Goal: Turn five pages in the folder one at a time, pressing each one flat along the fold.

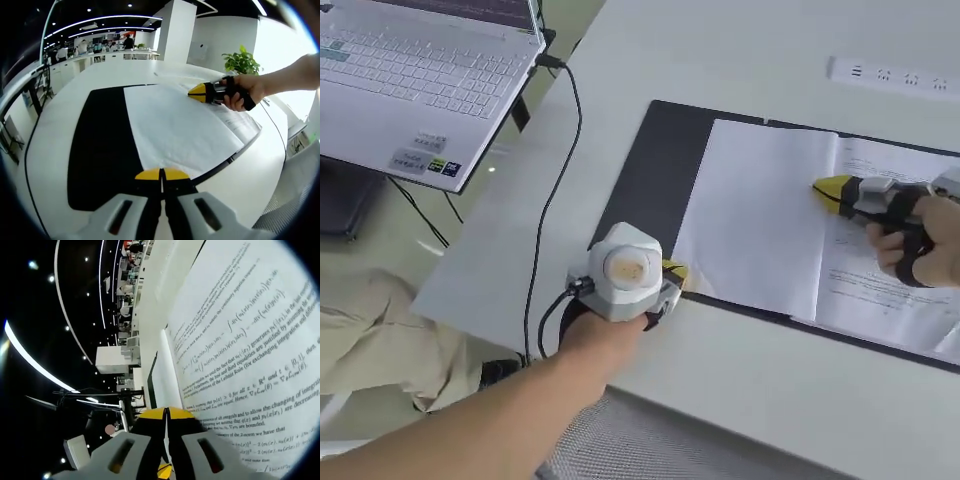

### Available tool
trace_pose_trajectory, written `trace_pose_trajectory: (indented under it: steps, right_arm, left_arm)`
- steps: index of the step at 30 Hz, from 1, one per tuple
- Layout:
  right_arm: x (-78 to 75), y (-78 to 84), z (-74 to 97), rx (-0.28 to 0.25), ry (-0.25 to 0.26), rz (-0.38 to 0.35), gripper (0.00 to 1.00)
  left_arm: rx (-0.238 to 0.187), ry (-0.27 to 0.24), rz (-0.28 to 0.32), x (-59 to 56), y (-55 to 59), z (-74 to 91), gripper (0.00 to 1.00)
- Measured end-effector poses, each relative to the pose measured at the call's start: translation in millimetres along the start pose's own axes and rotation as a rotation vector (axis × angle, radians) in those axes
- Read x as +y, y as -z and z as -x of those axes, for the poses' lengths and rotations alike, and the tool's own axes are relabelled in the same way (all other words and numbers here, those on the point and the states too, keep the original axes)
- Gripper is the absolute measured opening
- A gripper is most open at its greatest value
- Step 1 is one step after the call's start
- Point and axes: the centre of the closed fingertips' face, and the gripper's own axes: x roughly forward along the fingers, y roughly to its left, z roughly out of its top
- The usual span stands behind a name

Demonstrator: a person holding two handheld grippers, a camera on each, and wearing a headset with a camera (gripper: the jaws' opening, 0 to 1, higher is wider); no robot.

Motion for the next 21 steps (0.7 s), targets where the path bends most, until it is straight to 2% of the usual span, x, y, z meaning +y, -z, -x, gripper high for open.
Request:
trace_pose_trajectory:
  steps: [2,5,11,21]
  right_arm:
    - [-1.7,1.4,3.6,-0.002,-0.007,-0.010,0.00]
    - [-2.7,13.5,6.9,0.046,-0.006,0.006,0.00]
    - [-8.1,29.2,14.0,0.079,0.001,0.015,0.00]
    - [-11.8,39.7,18.0,0.113,0.010,0.020,0.00]
  left_arm:
    - [0.003,-0.001,-0.004,-0.4,-0.1,0.2,0.00]
    - [0.003,-0.002,-0.010,-0.5,-0.1,0.3,0.00]
    - [0.007,-0.003,-0.021,-0.5,0.1,0.3,0.00]
    - [0.011,-0.005,-0.028,0.0,0.6,0.2,0.00]
